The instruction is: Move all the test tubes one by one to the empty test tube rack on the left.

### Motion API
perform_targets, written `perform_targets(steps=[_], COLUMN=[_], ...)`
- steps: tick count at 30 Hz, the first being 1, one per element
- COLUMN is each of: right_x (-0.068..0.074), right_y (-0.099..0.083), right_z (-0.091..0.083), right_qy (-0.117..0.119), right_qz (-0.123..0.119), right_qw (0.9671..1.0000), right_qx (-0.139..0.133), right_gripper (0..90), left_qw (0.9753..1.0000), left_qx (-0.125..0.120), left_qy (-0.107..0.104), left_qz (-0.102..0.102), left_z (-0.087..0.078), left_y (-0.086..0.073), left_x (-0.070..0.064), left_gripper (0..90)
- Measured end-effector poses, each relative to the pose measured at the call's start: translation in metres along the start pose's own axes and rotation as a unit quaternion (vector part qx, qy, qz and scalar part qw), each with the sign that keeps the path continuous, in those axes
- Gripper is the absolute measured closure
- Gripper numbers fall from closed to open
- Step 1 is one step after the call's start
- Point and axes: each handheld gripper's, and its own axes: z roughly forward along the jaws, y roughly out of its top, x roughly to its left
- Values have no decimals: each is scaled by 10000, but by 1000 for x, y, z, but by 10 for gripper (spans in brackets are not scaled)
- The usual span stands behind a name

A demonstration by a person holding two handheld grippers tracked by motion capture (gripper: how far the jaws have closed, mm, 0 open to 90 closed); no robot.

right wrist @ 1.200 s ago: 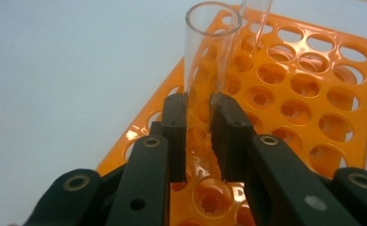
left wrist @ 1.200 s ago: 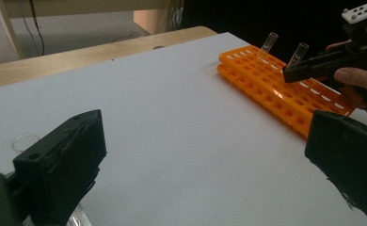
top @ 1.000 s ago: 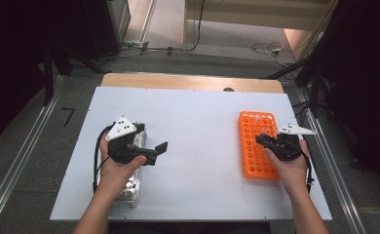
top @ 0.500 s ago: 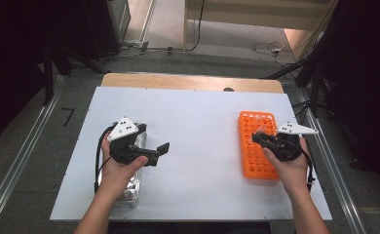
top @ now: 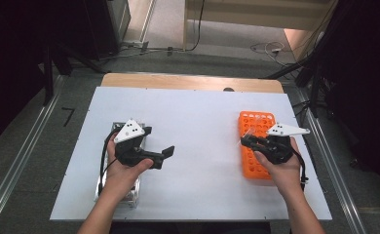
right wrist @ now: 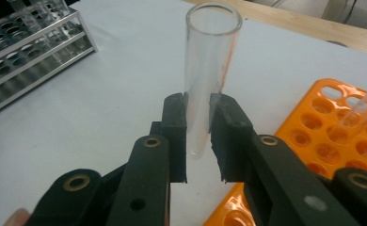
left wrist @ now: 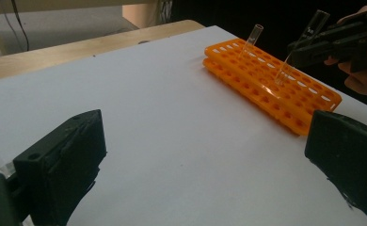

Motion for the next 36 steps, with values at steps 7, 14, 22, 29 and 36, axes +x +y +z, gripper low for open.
perform_targets(steps=[7, 14, 22, 29, 36], right_x=[11, 26, 43, 55, 68], right_y=[5, 9, 11, 11, 11], right_z=[2, 5, 13, 20, 25], right_qy=[224, 487, 702, 846, 1020], right_qz=[-46, -142, -331, -451, -606], right_qw=[9997, 9987, 9970, 9953, 9927], right_qx=[-56, -38, 57, 156, 219], right_gripper=[739, 739, 739, 739, 739], left_qw=[10000, 9999, 9996, 9990, 9981], left_qx=[24, 36, 89, 163, 226], left_qy=[-26, -113, -240, -395, -537], left_qz=[29, 50, 94, 130, 198], left_z=[2, 4, 8, 13, 18], left_y=[0, 0, 0, 0, -1], left_x=[-3, -7, -13, -20, -28], left_gripper=[0, 0, 0, 0, 0])
